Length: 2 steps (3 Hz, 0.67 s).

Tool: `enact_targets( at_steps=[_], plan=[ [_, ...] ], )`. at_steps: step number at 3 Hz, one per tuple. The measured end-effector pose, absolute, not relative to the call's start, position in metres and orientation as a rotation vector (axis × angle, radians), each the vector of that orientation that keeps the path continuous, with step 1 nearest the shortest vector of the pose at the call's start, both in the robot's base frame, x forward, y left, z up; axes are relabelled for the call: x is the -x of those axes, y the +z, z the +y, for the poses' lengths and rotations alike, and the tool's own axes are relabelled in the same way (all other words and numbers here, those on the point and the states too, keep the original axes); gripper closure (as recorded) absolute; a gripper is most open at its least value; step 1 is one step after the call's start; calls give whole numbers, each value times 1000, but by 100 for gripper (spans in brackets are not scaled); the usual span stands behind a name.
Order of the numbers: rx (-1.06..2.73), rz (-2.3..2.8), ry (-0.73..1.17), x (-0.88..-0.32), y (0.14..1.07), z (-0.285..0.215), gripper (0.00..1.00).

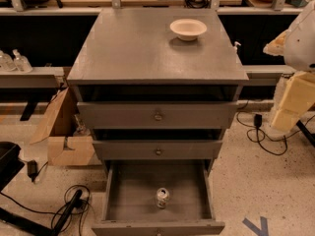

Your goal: Pick 7up can from bottom drawer and place on counter

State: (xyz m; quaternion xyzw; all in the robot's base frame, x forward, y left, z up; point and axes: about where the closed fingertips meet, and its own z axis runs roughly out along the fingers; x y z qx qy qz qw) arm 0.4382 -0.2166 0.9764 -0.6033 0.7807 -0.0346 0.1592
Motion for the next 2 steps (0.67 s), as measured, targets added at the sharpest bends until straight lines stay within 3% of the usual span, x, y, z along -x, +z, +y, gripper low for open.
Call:
enact_targets(
  at_steps=[2],
  plan=[
    [1709,2221,-93,-440,977,-216,0]
  ],
)
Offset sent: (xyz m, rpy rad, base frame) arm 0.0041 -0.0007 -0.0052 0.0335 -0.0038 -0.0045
